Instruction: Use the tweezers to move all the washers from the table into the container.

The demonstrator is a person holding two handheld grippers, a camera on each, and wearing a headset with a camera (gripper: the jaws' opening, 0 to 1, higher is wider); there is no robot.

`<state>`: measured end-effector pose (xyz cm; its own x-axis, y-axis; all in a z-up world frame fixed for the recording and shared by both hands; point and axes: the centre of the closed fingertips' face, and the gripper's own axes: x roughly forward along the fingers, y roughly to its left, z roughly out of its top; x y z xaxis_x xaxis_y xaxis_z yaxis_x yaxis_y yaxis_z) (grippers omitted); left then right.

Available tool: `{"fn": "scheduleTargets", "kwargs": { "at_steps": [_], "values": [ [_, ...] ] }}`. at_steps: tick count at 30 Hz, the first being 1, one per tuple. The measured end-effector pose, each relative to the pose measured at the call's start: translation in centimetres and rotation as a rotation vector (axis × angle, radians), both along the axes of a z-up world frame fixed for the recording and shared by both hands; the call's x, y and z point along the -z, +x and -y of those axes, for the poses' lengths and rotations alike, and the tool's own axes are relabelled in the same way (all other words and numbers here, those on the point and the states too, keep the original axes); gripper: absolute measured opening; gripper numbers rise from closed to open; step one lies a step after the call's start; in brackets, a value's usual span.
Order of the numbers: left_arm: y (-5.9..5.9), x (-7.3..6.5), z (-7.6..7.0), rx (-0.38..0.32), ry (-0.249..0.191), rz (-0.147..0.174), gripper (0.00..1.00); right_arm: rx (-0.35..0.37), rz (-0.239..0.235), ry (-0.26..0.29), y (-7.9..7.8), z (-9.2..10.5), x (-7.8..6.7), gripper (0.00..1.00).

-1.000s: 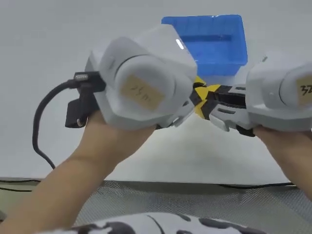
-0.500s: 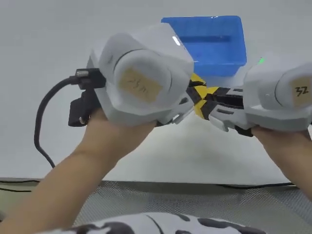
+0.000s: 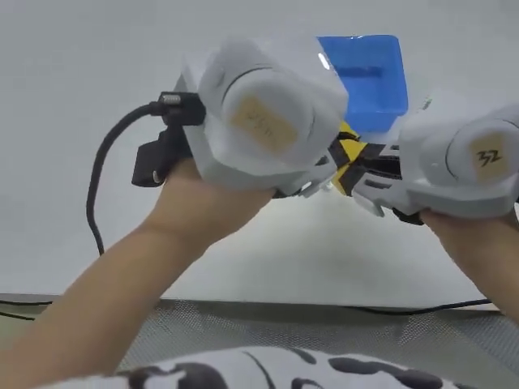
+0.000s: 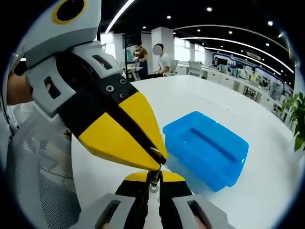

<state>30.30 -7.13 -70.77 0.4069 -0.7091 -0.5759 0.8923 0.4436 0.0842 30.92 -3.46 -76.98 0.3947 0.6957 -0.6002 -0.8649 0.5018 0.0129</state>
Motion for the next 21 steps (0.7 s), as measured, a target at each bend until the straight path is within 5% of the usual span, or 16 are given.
{"fn": "scheduleTargets", "kwargs": {
  "at_steps": [8,21],
  "values": [
    [0.6,-2.5,0.4,0.007,-0.011,0.060,0.00,0.005,0.061,0.001,1.2,0.5,-2.5,0.03],
    [3.9,-5.7,1.4,-0.006,-0.050,0.163,0.00,0.045,0.177,0.012,5.2,1.5,-5.8,0.03]
  ]
}}
